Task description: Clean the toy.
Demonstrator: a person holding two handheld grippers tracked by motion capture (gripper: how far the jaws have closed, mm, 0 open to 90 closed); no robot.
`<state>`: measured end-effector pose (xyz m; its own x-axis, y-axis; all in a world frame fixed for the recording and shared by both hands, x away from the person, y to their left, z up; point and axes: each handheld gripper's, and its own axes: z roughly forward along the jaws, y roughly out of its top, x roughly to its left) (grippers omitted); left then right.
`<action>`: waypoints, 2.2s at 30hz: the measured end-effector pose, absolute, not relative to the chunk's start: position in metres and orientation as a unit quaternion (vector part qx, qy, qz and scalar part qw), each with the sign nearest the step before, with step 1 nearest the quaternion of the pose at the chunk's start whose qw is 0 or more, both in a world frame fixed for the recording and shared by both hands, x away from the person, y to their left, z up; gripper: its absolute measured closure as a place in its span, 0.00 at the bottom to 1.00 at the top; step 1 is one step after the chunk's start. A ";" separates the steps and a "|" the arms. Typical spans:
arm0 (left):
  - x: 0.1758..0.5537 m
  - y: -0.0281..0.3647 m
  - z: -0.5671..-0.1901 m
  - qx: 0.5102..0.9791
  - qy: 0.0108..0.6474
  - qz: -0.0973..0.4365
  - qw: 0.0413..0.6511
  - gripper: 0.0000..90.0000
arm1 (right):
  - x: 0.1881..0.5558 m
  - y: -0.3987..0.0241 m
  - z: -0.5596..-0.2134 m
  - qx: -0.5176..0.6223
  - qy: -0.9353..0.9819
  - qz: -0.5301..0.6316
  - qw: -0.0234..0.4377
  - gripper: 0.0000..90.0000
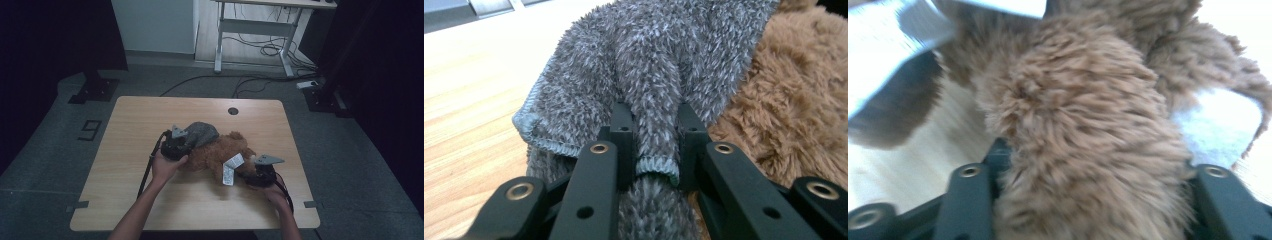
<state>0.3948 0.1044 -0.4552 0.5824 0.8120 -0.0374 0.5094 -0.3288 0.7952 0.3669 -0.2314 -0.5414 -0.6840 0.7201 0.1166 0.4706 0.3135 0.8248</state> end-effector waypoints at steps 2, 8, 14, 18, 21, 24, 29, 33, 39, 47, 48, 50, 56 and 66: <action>0.387 0.108 -0.458 0.792 0.412 0.190 0.408 0.84 | 0.362 -0.243 -0.531 0.371 0.787 0.476 0.128 0.38; 0.366 0.118 -0.466 0.787 0.403 0.189 0.427 0.84 | 0.351 -0.259 -0.506 0.369 0.761 0.517 0.133 0.27; 0.342 0.126 -0.473 0.785 0.393 0.180 0.443 0.84 | 0.349 -0.238 -0.498 0.362 0.759 0.522 0.143 0.23; 0.330 0.131 -0.479 0.786 0.388 0.178 0.447 0.84 | 0.351 -0.217 -0.506 0.347 0.780 0.502 0.135 0.24; 0.327 0.137 -0.483 0.783 0.391 0.171 0.452 0.84 | 0.351 -0.206 -0.514 0.327 0.794 0.498 0.122 0.37; 0.327 0.139 -0.483 0.784 0.392 0.167 0.452 0.85 | 0.351 -0.200 -0.519 0.323 0.800 0.490 0.125 0.43; 0.334 0.136 -0.462 0.780 0.397 0.161 0.456 0.84 | 0.353 -0.193 -0.529 0.326 0.808 0.469 0.146 0.58; 0.339 0.110 -0.435 0.783 0.368 0.162 0.474 0.84 | 0.353 -0.191 -0.532 0.323 0.812 0.463 0.152 0.61; 0.349 0.040 -0.424 0.809 0.326 0.146 0.467 0.84 | 0.352 -0.193 -0.532 0.321 0.811 0.464 0.156 0.62; 0.360 0.013 -0.457 0.826 0.331 0.133 0.436 0.84 | 0.353 -0.196 -0.536 0.323 0.813 0.459 0.158 0.65; 0.360 0.015 -0.455 0.826 0.332 0.136 0.435 0.84 | 0.353 -0.197 -0.536 0.320 0.813 0.461 0.157 0.65; 0.357 0.020 -0.452 0.827 0.331 0.154 0.427 0.84 | 0.354 -0.197 -0.536 0.321 0.812 0.462 0.155 0.66; 0.353 0.064 -0.450 0.821 0.353 0.193 0.405 0.85 | 0.354 -0.199 -0.537 0.324 0.809 0.466 0.153 0.65; 0.345 0.145 -0.452 0.789 0.407 0.201 0.415 0.85 | 0.353 -0.200 -0.537 0.322 0.805 0.474 0.151 0.65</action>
<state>0.3455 0.1446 -0.4523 0.5888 0.8080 -0.0209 0.4754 -0.3253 0.8174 0.3535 -0.2001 -0.5375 -0.7462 0.6629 0.0616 0.3759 0.3432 0.8608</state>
